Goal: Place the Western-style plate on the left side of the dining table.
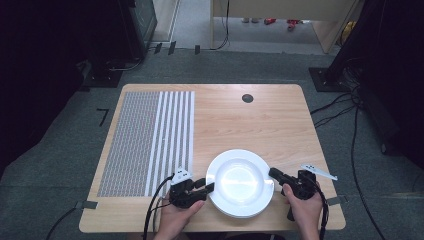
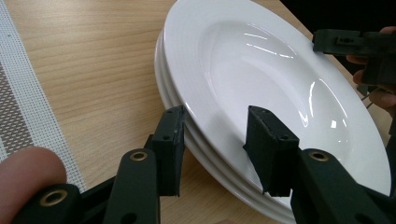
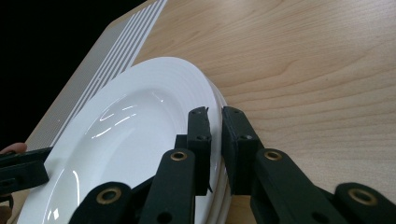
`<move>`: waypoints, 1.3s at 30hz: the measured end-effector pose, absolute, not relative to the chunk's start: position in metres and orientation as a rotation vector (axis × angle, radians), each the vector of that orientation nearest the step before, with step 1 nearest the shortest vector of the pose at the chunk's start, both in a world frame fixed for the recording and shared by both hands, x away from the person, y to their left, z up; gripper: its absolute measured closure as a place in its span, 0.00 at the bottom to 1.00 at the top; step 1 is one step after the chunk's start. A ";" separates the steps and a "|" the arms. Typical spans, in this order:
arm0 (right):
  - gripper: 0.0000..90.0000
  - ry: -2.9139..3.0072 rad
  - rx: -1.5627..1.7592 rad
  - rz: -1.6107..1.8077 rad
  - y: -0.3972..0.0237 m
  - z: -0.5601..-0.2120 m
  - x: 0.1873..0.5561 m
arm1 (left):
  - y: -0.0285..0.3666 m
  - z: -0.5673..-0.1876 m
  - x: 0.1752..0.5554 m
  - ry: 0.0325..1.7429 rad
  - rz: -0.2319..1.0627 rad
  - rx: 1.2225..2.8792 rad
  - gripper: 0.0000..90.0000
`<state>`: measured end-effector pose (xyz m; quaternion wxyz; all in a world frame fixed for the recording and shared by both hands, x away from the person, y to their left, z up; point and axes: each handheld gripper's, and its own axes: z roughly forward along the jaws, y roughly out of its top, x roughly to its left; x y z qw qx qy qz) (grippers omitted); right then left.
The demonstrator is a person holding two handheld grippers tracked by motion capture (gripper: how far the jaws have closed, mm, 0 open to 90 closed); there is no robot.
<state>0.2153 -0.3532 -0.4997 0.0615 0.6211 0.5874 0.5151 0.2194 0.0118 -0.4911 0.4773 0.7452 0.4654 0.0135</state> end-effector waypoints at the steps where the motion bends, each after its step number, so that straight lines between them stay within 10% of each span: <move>1: 0.92 1.778 1.876 1.556 -0.353 -0.499 0.215 | 0.012 -0.491 0.220 1.139 0.028 1.818 0.65; 39: 0.90 1.700 1.803 1.876 -0.347 -0.500 0.216 | 0.012 -0.494 0.221 1.171 0.002 1.785 0.63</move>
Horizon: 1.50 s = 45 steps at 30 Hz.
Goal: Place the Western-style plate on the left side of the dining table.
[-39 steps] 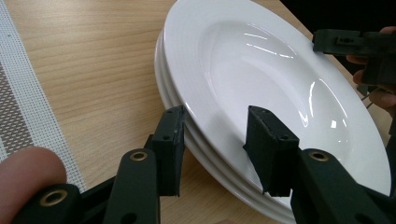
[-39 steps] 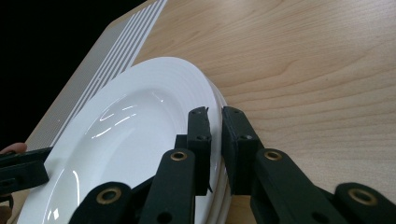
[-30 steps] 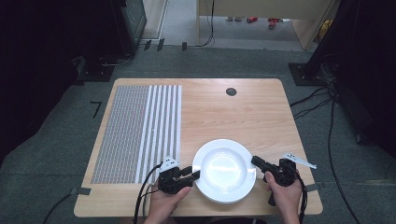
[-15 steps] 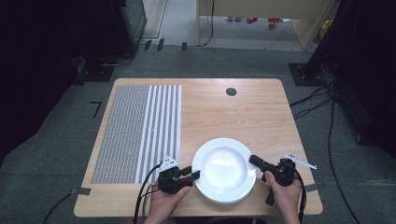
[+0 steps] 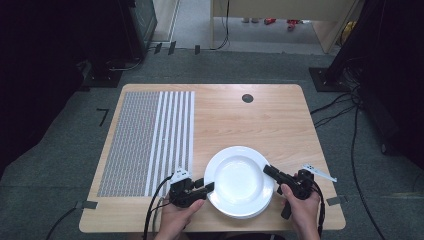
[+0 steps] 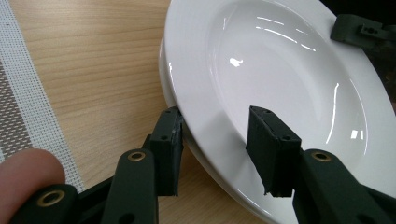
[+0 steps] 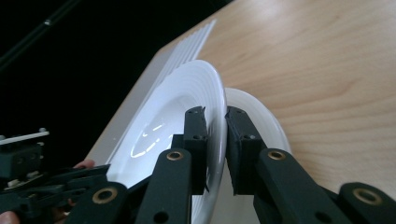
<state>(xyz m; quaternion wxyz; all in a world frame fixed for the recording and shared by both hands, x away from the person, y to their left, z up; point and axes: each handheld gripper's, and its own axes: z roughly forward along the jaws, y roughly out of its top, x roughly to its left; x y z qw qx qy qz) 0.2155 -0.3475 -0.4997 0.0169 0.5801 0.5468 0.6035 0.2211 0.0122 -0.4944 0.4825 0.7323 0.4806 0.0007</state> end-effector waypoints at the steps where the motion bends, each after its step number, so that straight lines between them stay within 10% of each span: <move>1: 0.90 1.700 1.776 1.901 -0.347 -0.499 0.215 | 0.012 -0.495 0.221 1.172 -0.001 1.783 0.62; 45: 0.87 1.595 1.737 1.969 -0.303 -0.482 0.219 | 0.057 -0.459 0.233 1.185 -0.037 1.588 0.82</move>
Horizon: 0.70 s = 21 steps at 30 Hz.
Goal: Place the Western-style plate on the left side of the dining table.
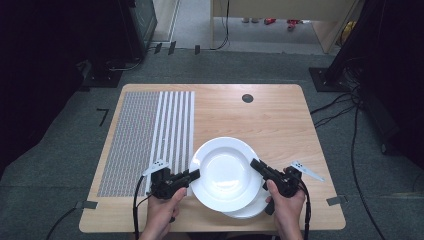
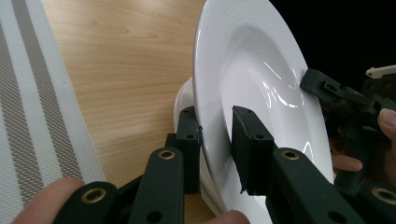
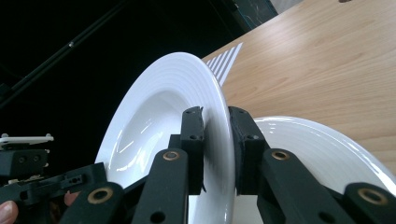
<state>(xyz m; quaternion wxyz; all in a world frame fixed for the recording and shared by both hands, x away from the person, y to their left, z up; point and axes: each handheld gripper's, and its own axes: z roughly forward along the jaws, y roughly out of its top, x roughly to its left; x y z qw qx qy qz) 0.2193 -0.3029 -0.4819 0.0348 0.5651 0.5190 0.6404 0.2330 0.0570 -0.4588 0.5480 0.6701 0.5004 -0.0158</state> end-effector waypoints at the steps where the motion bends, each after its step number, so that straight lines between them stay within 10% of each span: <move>1: 0.87 1.595 1.738 1.968 -0.301 -0.481 0.220 | 0.059 -0.457 0.234 1.186 -0.033 1.583 0.83; 21: 0.87 1.659 1.712 2.002 -0.242 -0.458 0.263 | 0.119 -0.431 0.260 1.251 0.003 1.512 0.84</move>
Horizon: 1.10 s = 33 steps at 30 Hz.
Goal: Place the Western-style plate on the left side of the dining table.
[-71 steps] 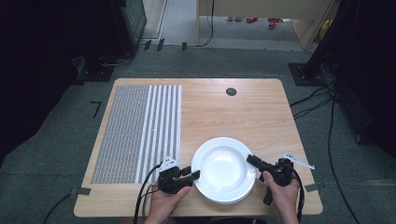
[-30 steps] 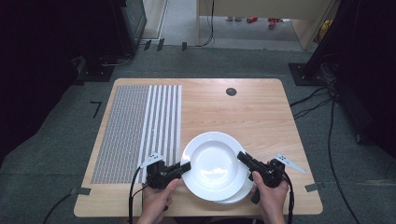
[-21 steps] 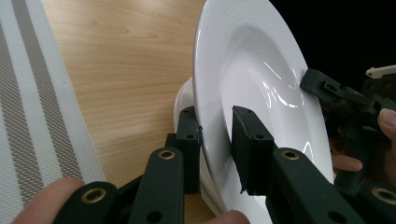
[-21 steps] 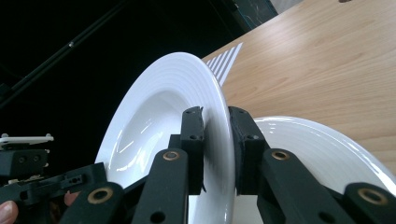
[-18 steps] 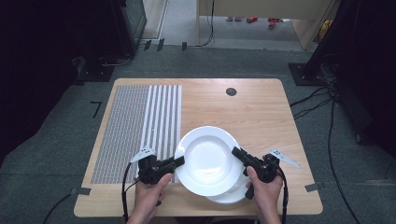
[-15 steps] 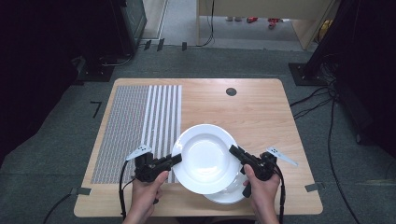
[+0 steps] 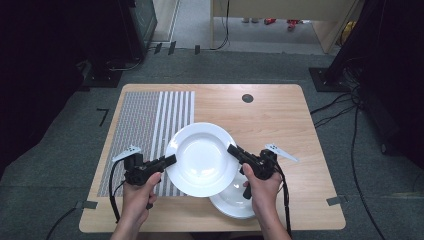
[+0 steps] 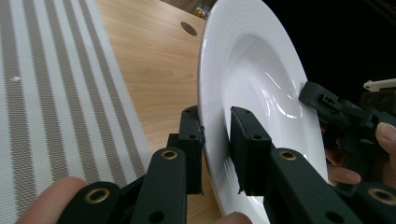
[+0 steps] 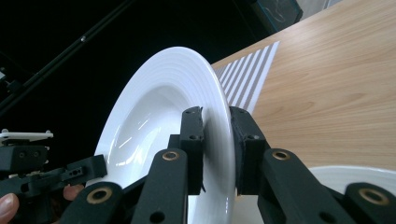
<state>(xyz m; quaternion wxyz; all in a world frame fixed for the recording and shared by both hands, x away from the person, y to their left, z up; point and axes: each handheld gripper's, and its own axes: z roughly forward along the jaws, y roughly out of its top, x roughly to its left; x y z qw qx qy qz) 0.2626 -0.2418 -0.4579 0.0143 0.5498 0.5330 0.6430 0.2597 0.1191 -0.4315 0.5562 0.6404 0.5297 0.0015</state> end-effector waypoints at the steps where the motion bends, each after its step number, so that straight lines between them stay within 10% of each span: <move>1: 0.87 1.667 1.713 2.003 -0.239 -0.457 0.265 | 0.122 -0.431 0.261 1.255 0.008 1.508 0.84; 33: 0.87 1.765 1.751 2.004 -0.159 -0.458 0.335 | 0.194 -0.429 0.309 1.371 0.080 1.428 0.85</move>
